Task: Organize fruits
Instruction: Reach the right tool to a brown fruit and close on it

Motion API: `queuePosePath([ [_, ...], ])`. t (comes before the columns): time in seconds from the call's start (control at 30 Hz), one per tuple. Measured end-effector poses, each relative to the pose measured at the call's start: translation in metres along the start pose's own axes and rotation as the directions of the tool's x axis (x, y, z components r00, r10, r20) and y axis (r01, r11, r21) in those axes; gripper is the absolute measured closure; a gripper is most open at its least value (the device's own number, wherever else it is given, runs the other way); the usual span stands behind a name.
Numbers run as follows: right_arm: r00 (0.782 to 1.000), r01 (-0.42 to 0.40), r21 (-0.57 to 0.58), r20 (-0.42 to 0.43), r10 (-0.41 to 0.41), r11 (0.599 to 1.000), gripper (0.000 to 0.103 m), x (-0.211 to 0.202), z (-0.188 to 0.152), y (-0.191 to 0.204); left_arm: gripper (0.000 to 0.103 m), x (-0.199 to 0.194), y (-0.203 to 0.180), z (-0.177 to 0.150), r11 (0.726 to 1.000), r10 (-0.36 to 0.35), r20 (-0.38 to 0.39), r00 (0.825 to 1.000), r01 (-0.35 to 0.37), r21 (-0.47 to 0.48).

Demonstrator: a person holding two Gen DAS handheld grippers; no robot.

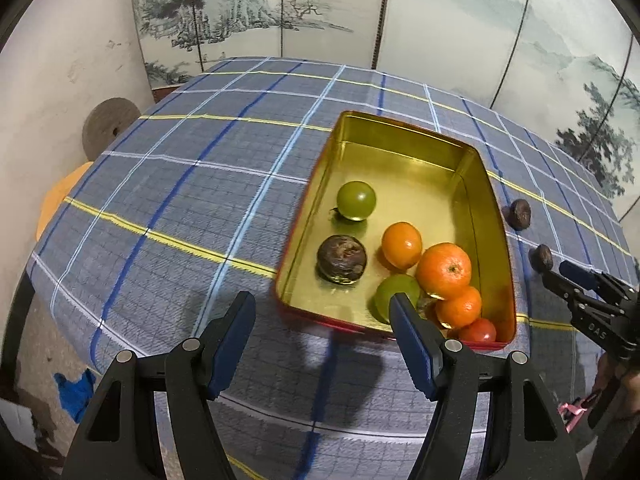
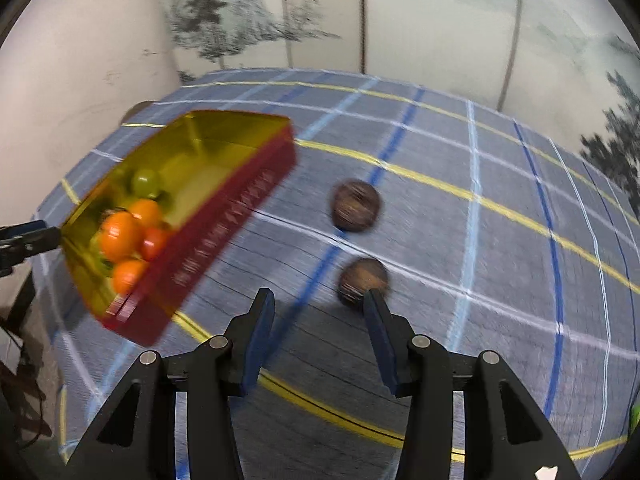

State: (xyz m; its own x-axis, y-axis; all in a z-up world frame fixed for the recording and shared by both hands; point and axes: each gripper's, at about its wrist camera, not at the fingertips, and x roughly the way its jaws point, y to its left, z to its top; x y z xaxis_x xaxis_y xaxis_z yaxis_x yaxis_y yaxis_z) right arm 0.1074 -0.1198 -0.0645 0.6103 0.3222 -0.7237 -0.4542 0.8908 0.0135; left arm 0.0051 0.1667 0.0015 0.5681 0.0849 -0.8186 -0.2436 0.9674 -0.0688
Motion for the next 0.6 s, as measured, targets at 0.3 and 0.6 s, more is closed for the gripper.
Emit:
queuePosePath([
  [0.3, 1.0, 0.031, 0.057, -0.005, -0.031, 0.998, 0.059, 0.018, -0.006, -0.021, 0.033, 0.004, -0.026, 0.006, 0.998, -0.028, -0.003, 1.0, 0.028, 0.051],
  [0.6, 0.999, 0.048, 0.008, -0.007, -0.048, 0.999, 0.06, 0.033, 0.002, -0.015, 0.033, 0.011, -0.055, 0.013, 0.994, -0.043, -0.01, 0.999, 0.044, 0.099],
])
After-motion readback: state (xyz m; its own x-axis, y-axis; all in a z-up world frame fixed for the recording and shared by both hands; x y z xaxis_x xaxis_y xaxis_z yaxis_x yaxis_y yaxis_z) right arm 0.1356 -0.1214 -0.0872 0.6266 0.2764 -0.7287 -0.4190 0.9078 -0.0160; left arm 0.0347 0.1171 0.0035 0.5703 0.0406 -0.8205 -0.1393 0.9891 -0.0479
